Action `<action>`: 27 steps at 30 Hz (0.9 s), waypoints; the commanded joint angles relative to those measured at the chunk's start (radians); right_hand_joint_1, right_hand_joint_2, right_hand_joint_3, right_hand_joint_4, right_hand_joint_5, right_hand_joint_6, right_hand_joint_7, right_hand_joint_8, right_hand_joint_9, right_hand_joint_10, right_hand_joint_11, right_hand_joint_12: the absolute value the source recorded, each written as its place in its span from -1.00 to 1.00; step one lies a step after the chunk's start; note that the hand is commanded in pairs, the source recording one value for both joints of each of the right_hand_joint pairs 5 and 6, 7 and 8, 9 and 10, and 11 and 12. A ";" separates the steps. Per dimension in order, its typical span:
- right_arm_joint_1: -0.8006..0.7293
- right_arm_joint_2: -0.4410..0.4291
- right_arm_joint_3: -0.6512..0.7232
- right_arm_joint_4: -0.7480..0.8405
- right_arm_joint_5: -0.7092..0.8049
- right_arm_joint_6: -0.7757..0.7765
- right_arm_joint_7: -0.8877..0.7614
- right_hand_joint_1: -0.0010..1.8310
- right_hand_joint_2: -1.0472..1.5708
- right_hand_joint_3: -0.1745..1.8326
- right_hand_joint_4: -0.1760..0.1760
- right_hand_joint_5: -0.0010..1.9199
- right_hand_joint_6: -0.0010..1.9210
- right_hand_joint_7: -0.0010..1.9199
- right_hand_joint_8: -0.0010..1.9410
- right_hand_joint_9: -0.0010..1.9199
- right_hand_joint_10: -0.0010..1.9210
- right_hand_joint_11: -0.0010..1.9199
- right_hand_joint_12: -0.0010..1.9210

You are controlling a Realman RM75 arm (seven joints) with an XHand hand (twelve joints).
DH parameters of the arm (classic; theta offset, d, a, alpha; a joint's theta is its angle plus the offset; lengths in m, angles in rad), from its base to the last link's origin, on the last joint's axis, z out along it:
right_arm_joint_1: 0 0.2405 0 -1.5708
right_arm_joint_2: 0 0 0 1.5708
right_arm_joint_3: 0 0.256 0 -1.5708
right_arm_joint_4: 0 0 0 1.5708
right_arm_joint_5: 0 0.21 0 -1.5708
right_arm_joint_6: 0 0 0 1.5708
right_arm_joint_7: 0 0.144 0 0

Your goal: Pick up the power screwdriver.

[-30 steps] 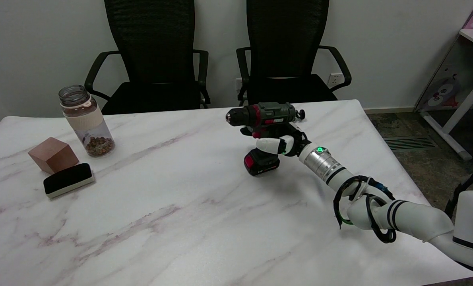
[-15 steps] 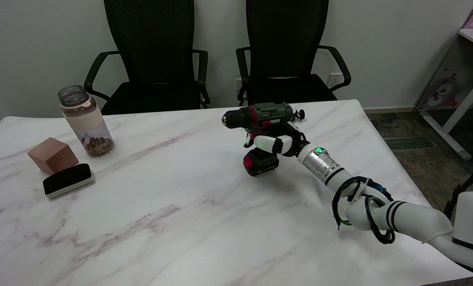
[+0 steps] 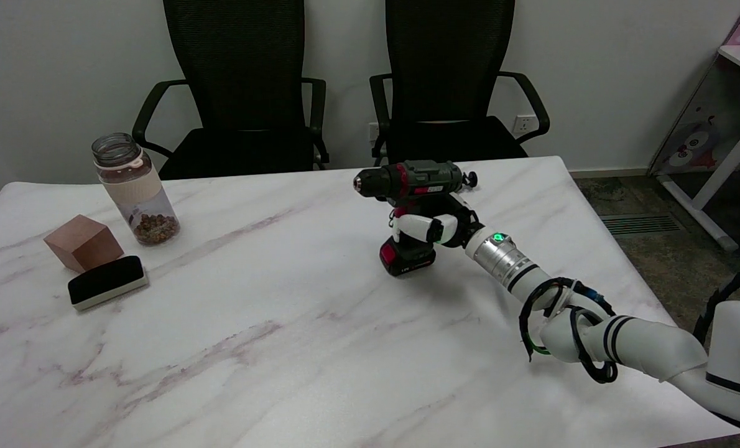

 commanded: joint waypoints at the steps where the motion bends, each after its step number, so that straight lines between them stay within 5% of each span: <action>1: -0.008 -0.003 0.000 0.009 0.001 -0.034 -0.002 0.27 -0.30 0.56 1.00 -0.37 -0.37 -0.37 -0.37 0.31 0.31 0.39 0.38; 27: 0.000 -0.012 0.023 0.005 0.040 -0.100 -0.001 0.15 -0.11 0.39 1.00 -0.16 -0.16 -0.16 -0.17 0.63 0.63 0.91 0.91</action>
